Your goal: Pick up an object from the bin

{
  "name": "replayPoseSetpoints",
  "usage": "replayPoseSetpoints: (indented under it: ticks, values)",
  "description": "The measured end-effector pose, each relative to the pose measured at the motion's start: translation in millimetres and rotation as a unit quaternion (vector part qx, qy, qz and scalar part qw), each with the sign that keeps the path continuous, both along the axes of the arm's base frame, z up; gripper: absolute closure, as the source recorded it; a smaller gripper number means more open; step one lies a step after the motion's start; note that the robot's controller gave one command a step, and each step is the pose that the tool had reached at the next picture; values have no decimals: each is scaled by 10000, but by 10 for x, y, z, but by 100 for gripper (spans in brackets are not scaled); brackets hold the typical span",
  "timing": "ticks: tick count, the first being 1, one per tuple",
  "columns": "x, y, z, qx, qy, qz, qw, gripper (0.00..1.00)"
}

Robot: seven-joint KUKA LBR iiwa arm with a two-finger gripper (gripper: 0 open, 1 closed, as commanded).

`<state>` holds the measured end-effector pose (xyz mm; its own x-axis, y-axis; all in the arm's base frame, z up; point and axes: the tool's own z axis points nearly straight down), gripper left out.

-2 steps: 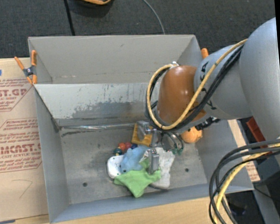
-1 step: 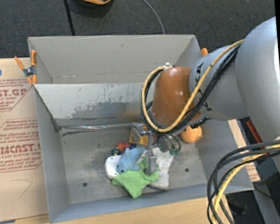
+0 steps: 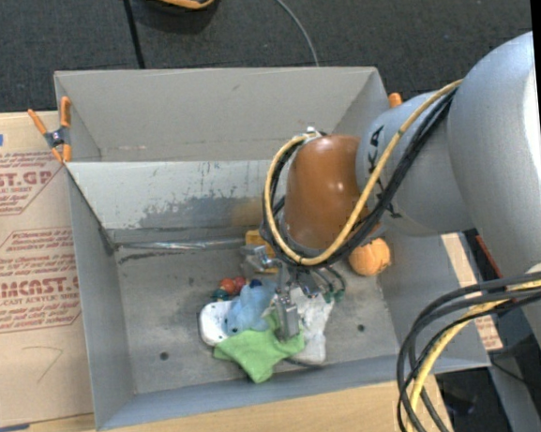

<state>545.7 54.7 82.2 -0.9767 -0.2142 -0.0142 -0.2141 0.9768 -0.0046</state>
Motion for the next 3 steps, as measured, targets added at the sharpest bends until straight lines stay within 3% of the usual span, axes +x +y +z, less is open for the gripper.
replayPoseSetpoints:
  ticks: [1, 2, 3]
  values:
    - [-91, 336, -114, 3, -6, 523, 9986, 100]
    - [-91, 336, -114, 3, -6, 523, 9986, 100]
    - [-132, 367, 306, -2, 43, 563, 9984, 100]
